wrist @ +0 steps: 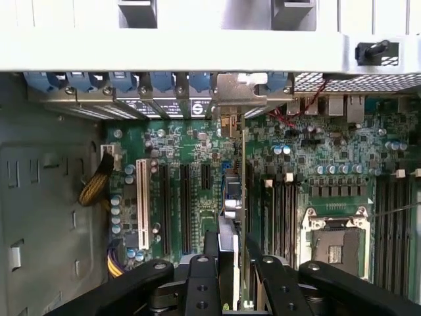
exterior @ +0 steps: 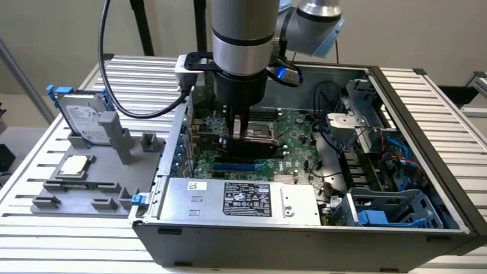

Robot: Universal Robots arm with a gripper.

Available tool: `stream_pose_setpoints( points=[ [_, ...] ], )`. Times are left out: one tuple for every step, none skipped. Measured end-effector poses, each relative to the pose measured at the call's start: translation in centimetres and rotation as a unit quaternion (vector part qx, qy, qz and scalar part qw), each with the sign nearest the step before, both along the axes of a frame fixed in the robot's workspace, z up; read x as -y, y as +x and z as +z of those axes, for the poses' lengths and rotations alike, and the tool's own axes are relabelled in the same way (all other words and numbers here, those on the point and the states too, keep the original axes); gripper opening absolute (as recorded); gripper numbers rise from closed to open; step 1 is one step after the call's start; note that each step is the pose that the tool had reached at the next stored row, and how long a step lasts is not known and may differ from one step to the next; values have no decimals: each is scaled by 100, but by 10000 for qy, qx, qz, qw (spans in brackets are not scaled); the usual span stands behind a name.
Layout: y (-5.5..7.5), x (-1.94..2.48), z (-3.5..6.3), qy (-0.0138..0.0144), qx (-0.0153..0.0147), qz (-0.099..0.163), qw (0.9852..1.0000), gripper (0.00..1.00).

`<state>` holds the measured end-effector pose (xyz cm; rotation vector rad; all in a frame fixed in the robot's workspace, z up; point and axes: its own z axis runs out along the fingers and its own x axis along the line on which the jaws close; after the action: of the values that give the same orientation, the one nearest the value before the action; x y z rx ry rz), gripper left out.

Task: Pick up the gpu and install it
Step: 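Insert the gpu into the slot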

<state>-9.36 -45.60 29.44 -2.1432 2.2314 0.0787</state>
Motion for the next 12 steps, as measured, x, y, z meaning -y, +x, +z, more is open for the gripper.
stream_pose_setpoints(
  points=[
    [0,0,-18,0,0,4,10000,0],
    [0,0,-36,0,0,8,10000,0],
    [0,0,-54,0,0,12,10000,0],
    [0,0,-72,0,0,16,10000,0],
    [0,0,-90,0,0,20,10000,0],
    [0,0,-108,0,0,25,10000,0],
    [0,0,-126,0,0,29,10000,0],
    [0,0,-144,0,0,31,10000,0],
    [0,0,-163,0,0,33,10000,0],
    [0,0,-182,0,0,35,10000,0],
    [0,0,-201,0,0,36,10000,0],
    [0,0,-218,0,0,36,10000,0]
  ],
)
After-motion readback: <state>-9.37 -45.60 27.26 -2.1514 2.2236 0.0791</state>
